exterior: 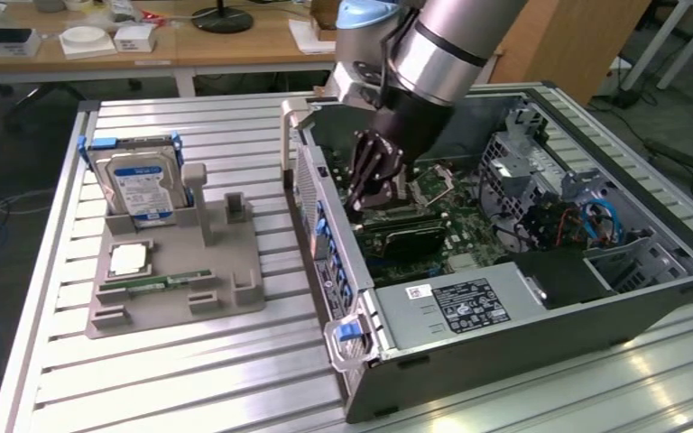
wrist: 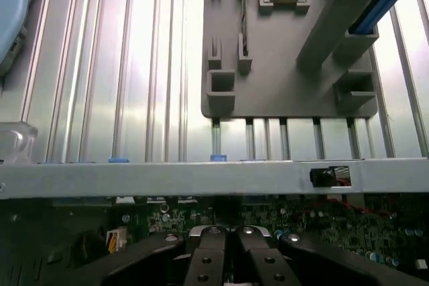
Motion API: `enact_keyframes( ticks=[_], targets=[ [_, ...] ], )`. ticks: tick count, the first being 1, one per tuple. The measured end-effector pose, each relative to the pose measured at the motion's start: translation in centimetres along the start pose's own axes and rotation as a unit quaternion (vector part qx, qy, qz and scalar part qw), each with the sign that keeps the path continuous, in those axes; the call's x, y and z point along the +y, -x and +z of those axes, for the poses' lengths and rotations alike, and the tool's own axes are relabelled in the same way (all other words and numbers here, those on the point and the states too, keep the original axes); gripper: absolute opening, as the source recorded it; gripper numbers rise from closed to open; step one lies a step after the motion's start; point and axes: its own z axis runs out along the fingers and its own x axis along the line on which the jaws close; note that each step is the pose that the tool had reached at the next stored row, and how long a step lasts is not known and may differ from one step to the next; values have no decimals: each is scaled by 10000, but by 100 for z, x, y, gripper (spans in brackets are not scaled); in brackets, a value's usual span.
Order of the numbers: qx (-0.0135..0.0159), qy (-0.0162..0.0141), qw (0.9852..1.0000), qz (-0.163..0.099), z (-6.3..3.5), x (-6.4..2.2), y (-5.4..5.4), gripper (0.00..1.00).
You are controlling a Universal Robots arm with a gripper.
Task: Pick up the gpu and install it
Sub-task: 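Press down on the gpu until it lock into place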
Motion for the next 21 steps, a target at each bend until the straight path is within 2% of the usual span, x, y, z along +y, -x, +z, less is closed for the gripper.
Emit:
enact_keyframes(
  ticks=[1, 3, 4, 5, 6, 7, 8, 10, 14, 16, 18, 21],
  targets=[
    [-1, 26, 10000, -2, 0, -17, 1, 10],
    [1, 113, 9999, -6, -5, -45, 2, 10],
    [3, 165, 9999, -7, -7, -52, 2, 10],
    [7, 240, 9997, -10, -9, -57, 2, 10],
    [10, 328, 9995, -13, -10, -61, 3, 10],
    [13, 376, 9993, -15, -13, -67, 3, 10],
    [15, 409, 9992, -15, -18, -79, 3, 10],
    [18, 434, 9991, -15, -35, -128, 5, 10],
    [18, 441, 9990, -14, -32, -131, 5, 10],
    [20, 485, 9988, -17, -11, -140, 6, 10],
    [22, 515, 9987, -17, -2, -150, 7, 10],
    [23, 534, 9986, -18, 11, -160, 8, 10]
  ],
)
